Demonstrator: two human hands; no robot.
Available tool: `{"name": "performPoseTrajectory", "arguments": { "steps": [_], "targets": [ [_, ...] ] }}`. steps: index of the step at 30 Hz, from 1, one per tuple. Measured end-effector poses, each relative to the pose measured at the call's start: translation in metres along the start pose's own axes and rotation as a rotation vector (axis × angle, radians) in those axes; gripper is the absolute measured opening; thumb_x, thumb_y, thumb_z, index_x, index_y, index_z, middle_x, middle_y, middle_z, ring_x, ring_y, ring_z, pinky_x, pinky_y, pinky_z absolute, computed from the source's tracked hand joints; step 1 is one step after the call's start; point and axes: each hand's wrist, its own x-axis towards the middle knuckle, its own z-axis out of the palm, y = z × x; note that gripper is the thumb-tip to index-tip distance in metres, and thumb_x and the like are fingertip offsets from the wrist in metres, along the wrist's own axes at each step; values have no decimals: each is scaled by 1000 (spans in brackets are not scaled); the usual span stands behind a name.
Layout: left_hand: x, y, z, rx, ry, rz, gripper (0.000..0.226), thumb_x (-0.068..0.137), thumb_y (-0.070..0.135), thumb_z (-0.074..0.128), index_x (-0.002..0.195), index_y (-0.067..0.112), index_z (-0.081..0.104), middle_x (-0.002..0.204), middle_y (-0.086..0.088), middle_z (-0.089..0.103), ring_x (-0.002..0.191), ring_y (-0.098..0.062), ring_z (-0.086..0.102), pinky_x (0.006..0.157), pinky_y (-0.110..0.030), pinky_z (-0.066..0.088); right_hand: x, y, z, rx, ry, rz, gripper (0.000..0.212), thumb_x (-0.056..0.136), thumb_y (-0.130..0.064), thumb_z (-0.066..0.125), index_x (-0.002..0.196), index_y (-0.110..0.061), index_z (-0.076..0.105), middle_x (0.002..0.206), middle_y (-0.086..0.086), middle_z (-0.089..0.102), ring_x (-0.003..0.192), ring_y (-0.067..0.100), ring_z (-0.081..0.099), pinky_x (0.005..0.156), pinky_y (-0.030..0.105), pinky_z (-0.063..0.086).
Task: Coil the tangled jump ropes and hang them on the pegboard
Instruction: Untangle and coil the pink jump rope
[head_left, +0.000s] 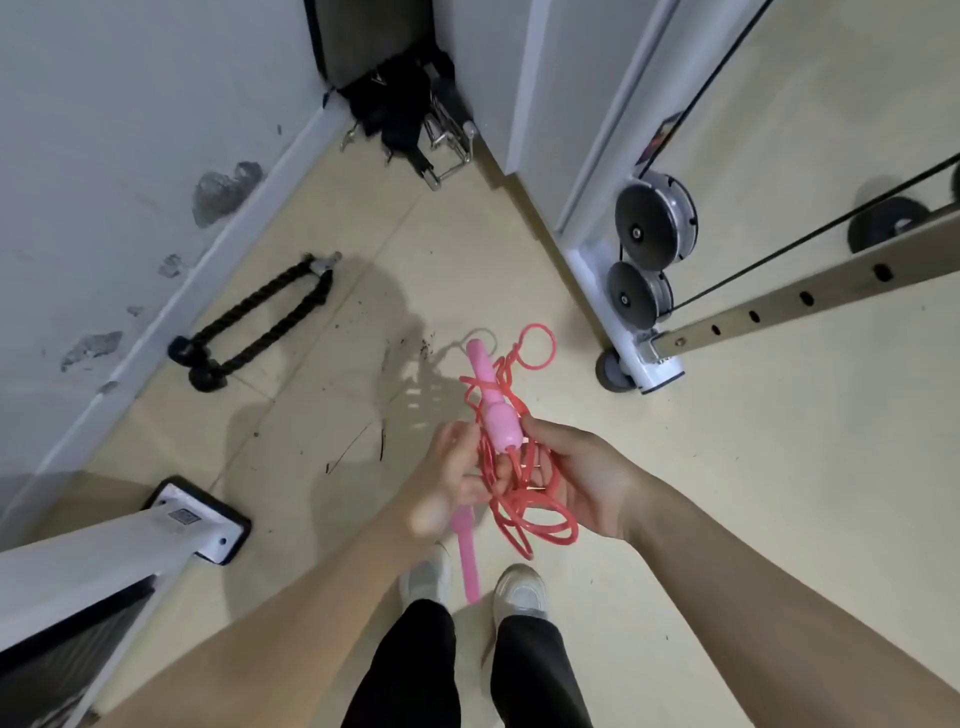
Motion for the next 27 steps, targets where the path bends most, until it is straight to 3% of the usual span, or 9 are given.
{"name": "performPoseTrajectory", "arguments": {
  "steps": [2,4,6,9,12,16,19,24,27],
  "targets": [
    [-43,32,-7,-32,-19,30,46,83,55,33,87,15,54,72,1,68,72,-19,64,73,-33,52,-31,-16,41,-104,-13,-48,32,97,-26,40,104,-3,60,79,10,68,69,19,66,71,29,54],
    [-86,60,-16,-84,-32,69,59,88,62,36,112,12,55,99,-13,70,90,-30,67,82,-40,53,-64,-32,83,-203,-20,-115,30,97,-22,40,103,-3,62,82,10,69,74,19,67,74,30,55],
    [-125,87,-23,-68,-29,79,69,81,65,43,124,11,51,107,-16,67,86,-28,67,71,-34,54,-94,-45,127,-280,-14,-171,27,98,-19,41,96,-3,63,77,9,69,70,18,66,67,28,55],
    [-175,132,-29,15,-84,99,53,80,65,44,105,24,67,85,0,65,61,-11,56,50,-20,38,-126,-59,179,-443,53,-272,27,97,-24,46,80,-9,62,68,7,56,61,17,50,58,24,41],
    [-207,175,-51,139,7,128,40,79,64,48,76,28,67,77,-4,61,61,-15,54,55,-28,37,-149,-80,221,-491,135,-382,25,98,-23,45,80,-12,59,65,5,51,52,13,45,52,24,37],
    [-244,207,-81,496,138,251,25,88,44,52,73,27,63,70,4,58,77,-14,54,78,-30,38,-170,-112,252,-251,236,-485,23,100,-14,38,88,-6,56,59,3,60,43,11,57,45,22,51],
    [-273,212,-103,714,180,396,5,87,25,62,88,22,64,54,11,45,65,-12,48,71,-29,42,-174,-125,271,-170,261,-452,25,101,-12,34,89,-7,56,54,2,64,45,11,63,46,23,54],
    [-280,229,-109,877,519,669,34,69,55,44,87,34,63,66,7,61,70,-16,55,72,-32,48,-175,-140,293,-124,81,-379,27,102,-24,33,97,-10,56,69,5,68,50,14,64,46,24,54],
    [-285,242,-91,684,495,586,18,73,48,50,70,38,64,63,4,61,69,-16,56,71,-30,43,-180,-151,290,-344,-67,-351,43,95,-51,32,98,-16,58,92,5,65,77,17,63,72,27,49]
  ]
}}
